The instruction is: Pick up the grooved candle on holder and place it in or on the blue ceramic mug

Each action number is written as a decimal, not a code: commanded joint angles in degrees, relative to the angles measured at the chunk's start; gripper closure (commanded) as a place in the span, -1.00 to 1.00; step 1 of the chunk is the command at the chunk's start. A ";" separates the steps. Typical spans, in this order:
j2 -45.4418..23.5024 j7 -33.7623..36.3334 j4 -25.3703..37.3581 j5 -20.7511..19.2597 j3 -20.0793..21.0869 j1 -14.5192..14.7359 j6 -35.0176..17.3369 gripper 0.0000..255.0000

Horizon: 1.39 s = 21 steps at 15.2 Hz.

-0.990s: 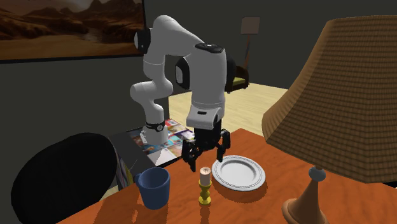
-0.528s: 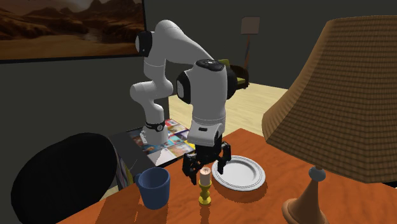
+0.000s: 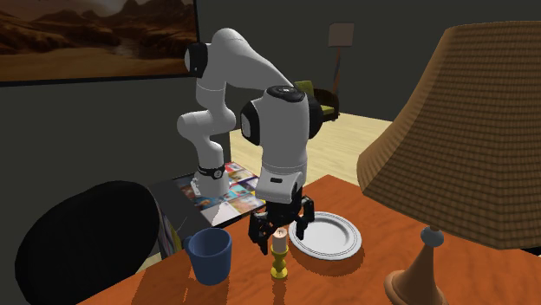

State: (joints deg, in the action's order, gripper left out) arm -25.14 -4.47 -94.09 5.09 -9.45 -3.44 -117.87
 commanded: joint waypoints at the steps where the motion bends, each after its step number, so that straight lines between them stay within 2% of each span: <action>1: 0.00 0.00 0.00 0.00 0.00 0.00 0.00 1.00; 10: 0.00 0.00 -0.01 0.00 0.00 0.00 -0.01 1.00; 21: 2.59 0.44 4.77 -0.60 -0.27 0.05 7.31 1.00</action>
State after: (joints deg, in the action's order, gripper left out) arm -22.65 -4.08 -89.82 4.53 -9.71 -3.40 -111.18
